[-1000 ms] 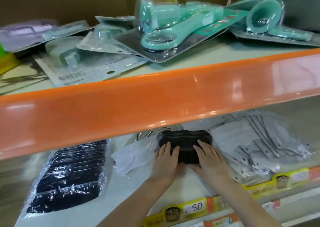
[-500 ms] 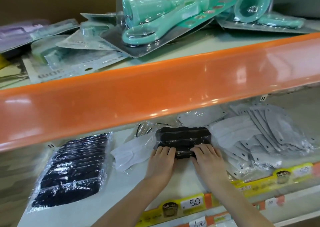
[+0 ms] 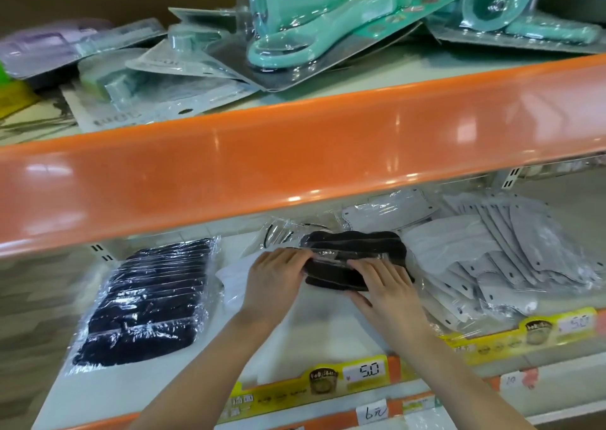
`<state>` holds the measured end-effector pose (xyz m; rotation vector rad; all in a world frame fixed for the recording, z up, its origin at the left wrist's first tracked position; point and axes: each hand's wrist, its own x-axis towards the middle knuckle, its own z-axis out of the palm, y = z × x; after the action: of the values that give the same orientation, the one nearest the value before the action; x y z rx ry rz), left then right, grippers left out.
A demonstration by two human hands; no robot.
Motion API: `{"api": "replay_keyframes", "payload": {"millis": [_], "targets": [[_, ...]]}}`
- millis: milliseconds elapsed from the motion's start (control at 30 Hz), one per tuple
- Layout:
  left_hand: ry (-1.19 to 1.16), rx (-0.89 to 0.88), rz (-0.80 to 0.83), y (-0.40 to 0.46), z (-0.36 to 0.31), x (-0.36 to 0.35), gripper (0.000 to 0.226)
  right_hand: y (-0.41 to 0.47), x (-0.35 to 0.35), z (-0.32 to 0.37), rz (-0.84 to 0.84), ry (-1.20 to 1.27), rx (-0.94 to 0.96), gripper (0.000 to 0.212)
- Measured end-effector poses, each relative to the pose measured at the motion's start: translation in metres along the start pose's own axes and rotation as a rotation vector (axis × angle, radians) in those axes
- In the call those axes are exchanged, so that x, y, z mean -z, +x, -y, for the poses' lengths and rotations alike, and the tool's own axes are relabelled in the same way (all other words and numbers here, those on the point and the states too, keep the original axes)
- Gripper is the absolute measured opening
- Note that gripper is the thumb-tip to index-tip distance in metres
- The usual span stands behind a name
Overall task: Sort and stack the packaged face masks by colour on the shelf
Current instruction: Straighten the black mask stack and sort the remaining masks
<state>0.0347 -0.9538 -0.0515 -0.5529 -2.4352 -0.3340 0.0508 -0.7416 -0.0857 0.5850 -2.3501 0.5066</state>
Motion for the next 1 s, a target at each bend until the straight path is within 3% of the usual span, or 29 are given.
{"api": "replay_keyframes", "payload": {"millis": [133,267,400,700,833,1000], "targets": [[-0.006,-0.053,-0.077,-0.006,0.019,0.021,0.029,0.016,-0.003,0.018,0.037,0.055,0.009,0.027],[0.026,-0.088,-0.19,-0.023,0.041,0.038,0.017,0.034,-0.012,0.043,0.05,0.102,0.03,0.022],[0.084,-0.058,-0.28,-0.045,0.064,0.055,0.033,0.046,-0.023,0.073,0.053,0.17,0.098,0.022],[0.149,0.09,-0.223,-0.099,0.13,0.097,0.018,0.059,-0.064,0.149,0.073,0.215,0.263,0.026],[0.112,0.144,-0.272,-0.122,0.152,0.112,0.017,0.058,-0.08,0.179,0.161,0.242,0.28,0.038],[0.093,0.173,-0.252,-0.152,0.168,0.127,0.018,0.049,-0.091,0.212,0.24,0.308,0.249,0.038]]}}
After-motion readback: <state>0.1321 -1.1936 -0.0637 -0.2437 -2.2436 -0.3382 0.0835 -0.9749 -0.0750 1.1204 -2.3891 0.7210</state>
